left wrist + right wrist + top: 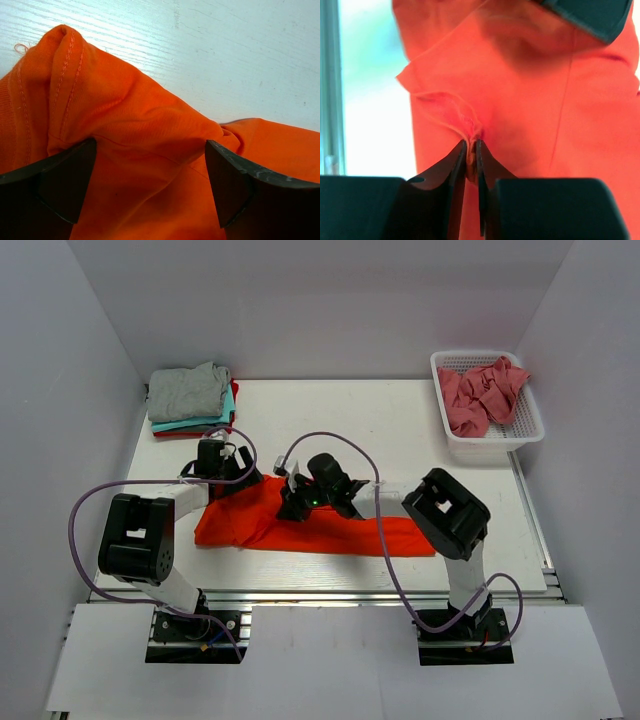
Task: Fold and stack the t-shirts
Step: Fold the other side of the tshirt into a rectangle
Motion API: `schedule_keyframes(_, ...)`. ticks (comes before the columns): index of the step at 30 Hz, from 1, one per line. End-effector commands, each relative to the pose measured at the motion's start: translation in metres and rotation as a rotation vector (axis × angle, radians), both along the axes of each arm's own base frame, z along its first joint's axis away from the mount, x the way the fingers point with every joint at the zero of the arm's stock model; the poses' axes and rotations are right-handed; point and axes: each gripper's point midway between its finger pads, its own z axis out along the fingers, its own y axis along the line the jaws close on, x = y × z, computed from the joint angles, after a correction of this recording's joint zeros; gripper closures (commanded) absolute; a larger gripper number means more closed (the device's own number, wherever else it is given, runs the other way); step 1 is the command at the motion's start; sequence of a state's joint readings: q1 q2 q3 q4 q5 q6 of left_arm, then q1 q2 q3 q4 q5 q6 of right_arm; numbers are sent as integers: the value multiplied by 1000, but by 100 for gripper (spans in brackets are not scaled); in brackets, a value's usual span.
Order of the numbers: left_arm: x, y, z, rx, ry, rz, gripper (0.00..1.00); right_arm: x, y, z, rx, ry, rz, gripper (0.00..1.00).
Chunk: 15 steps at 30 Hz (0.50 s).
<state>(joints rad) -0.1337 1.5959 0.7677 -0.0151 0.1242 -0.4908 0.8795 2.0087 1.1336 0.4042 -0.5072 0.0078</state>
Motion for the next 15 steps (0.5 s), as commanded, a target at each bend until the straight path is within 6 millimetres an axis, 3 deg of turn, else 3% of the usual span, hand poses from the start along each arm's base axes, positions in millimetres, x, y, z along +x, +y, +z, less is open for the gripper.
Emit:
schedule_keyframes(1, -13, 6, -17, 22, 85, 21, 0, -11, 1, 43, 100, -48, 22, 81)
schedule_keyframes(5, -6, 5, -11, 19, 67, 21, 0, -18, -15, 45, 76, -29, -21, 75)
schedule_keyframes(6, -9, 6, -15, 22, 85, 21, 0, -25, -23, 33, 46, -7, -25, 75)
schedule_keyframes(7, -9, 7, -15, 29, 84, 27, 0, -25, -27, 34, 42, -11, -34, 74)
schedule_keyframes(11, -3, 7, -11, 34, 79, 21, 0, -25, -42, 38, -10, -46, -59, 39)
schedule_keyframes(15, 0, 7, -8, 47, 66, 5, 0, -28, -55, 36, -57, -26, -82, 33)
